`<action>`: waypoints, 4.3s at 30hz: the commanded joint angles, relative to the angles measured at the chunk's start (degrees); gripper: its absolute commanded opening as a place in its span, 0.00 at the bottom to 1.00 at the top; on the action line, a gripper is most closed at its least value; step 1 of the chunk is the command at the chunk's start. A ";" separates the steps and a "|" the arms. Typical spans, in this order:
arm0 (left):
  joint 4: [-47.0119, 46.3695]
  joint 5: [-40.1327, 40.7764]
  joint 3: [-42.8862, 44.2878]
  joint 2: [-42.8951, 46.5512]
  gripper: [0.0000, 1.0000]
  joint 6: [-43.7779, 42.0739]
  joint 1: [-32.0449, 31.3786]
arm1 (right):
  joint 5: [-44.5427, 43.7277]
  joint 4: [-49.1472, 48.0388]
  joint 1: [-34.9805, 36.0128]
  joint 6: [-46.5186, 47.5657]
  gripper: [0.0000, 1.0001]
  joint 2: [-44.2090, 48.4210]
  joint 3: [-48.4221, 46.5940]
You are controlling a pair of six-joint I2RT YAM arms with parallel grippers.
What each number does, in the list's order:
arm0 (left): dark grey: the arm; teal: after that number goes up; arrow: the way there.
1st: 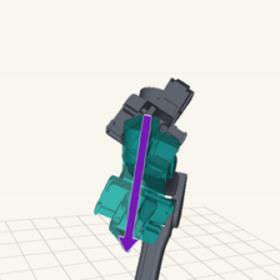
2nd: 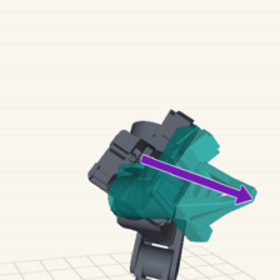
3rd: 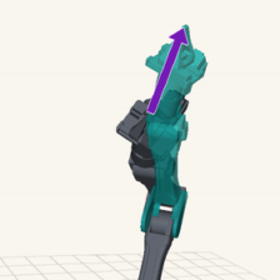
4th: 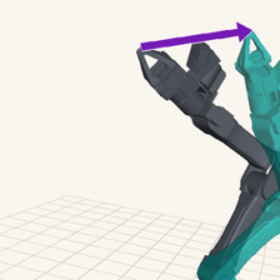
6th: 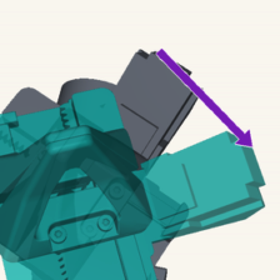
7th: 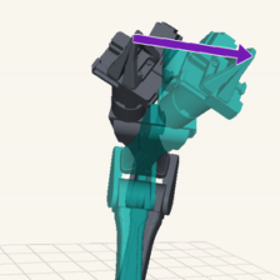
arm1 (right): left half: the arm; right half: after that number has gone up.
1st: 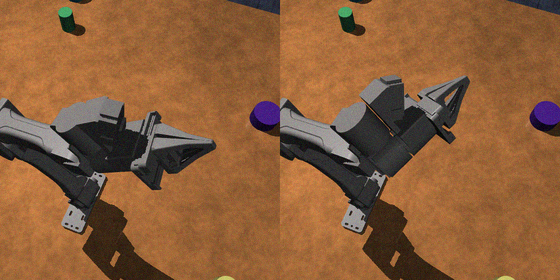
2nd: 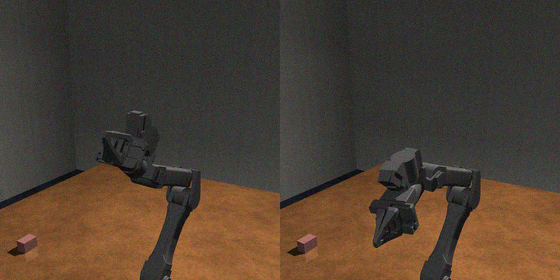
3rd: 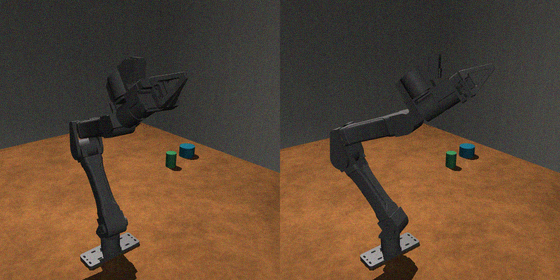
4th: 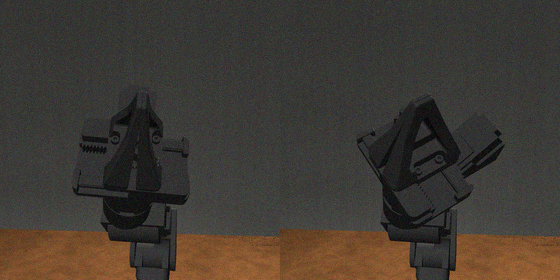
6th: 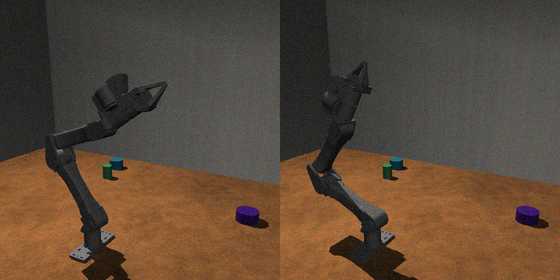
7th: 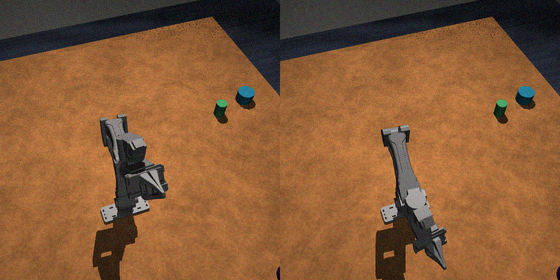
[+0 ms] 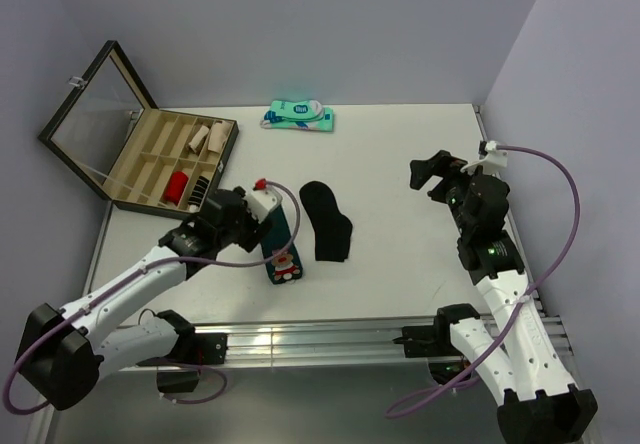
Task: Roll the socks
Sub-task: Roll the sock at the center of the board.
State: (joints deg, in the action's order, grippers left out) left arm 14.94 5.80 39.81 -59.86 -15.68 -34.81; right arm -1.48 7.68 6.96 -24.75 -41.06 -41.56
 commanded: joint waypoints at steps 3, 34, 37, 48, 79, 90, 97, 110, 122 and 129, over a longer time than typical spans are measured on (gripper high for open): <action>-1.31 -1.14 -3.68 -0.26 0.69 -1.63 -6.23 | 1.04 -2.67 0.07 -1.35 0.98 -0.16 1.22; -8.08 -7.21 -9.40 -11.69 0.52 -4.18 -21.97 | 0.33 -5.22 0.51 -1.61 0.96 1.68 7.28; -8.96 -6.95 -10.02 -11.51 0.52 -4.36 -21.97 | 0.33 -5.31 0.51 -1.44 0.96 1.68 7.55; -9.75 -8.61 -10.28 -14.32 0.47 -4.53 -21.97 | 0.42 -5.57 0.51 -0.91 0.95 1.33 7.90; 22.83 -45.69 9.47 -27.14 0.00 -24.03 2.36 | -0.63 -14.70 15.17 5.06 0.89 -0.69 11.32; 51.67 -56.16 23.82 -46.75 0.00 -46.01 12.04 | 1.66 -30.61 35.82 10.77 0.84 -9.64 18.27; 54.40 -56.43 26.80 -51.67 0.00 -46.63 13.01 | -0.11 -36.94 48.22 14.03 0.81 -27.74 13.36; 56.25 -55.99 28.57 -54.75 0.00 -46.11 14.15 | -2.75 -36.25 61.06 19.48 0.76 -52.54 -2.20; 57.04 -56.08 30.32 -55.54 0.00 -45.58 14.24 | -1.34 -30.71 61.77 21.68 0.76 -59.05 -6.87; 57.39 -55.81 30.76 -55.98 0.00 -45.49 14.15 | -3.80 -30.27 62.12 22.55 0.72 -60.89 -6.69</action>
State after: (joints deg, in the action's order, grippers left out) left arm 70.63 -48.34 68.84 -115.24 -60.27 -20.82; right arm -3.05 -21.96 68.51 -3.49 -101.36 -46.28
